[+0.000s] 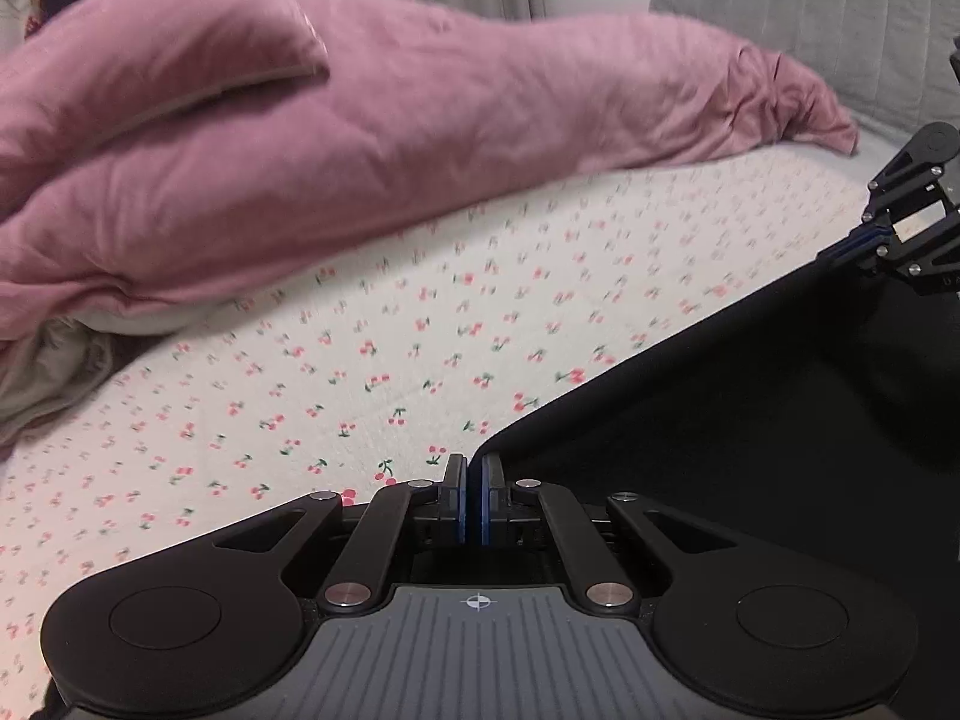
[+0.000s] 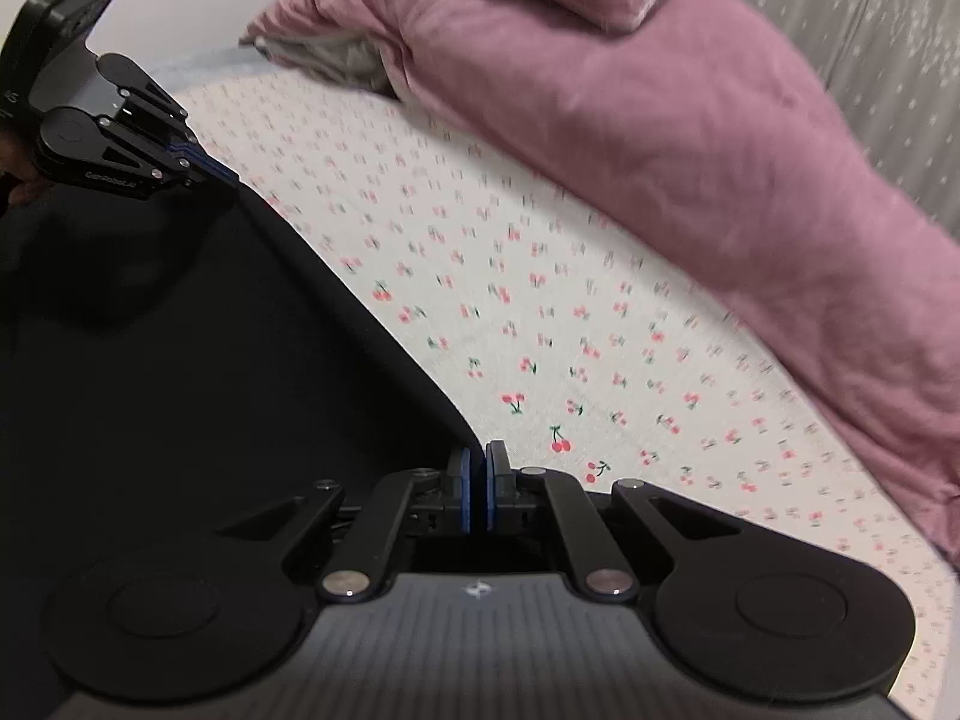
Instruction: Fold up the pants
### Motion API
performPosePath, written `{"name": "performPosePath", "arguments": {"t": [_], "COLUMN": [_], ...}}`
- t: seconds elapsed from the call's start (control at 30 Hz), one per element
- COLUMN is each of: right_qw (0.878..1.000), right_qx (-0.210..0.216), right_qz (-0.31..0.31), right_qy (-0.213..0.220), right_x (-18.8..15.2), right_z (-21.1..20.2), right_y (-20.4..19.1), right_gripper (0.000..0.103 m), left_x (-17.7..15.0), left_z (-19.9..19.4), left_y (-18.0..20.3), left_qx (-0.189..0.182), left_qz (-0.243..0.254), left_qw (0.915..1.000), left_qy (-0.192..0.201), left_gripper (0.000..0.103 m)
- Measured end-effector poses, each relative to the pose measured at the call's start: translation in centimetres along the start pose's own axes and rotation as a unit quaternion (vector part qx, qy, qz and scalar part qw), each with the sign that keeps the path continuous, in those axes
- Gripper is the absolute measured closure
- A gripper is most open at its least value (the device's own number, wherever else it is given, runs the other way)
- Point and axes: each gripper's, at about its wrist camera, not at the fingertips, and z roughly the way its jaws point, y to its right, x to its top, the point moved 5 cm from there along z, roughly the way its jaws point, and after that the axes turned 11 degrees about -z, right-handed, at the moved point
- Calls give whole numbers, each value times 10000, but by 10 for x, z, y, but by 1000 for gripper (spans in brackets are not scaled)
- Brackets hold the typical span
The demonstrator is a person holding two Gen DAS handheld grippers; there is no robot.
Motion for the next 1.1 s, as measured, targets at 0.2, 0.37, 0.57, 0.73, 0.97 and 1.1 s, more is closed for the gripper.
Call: {"name": "performPosePath", "arguments": {"t": [0.2,0.37,0.57,0.73,0.97,1.1], "right_qw": [9988,9970,9971,9985,9985,9977], "right_qx": [-331,-557,-546,-449,-395,-292], "right_qz": [-264,-463,-457,-299,294,554], "right_qy": [240,271,264,120,-232,-244], "right_x": [4,-13,-39,-63,-87,-84], "right_z": [-68,-108,-130,-128,-97,-107], "right_y": [-46,-101,-157,-191,-208,-206], "right_gripper": [99,99,99,97,87,42], "left_x": [-21,-64,-123,-163,-191,-193], "left_z": [-71,-118,-151,-153,-143,-158], "left_y": [15,32,48,51,43,38], "left_qx": [-98,-181,-200,-254,-129,-109], "left_qz": [-156,-221,-437,-891,-1678,-1992], "left_qw": [9992,9987,9984,9957,9857,9796], "left_qy": [348,425,304,36,-113,-228], "left_gripper": [101,101,101,100,90,72]}}
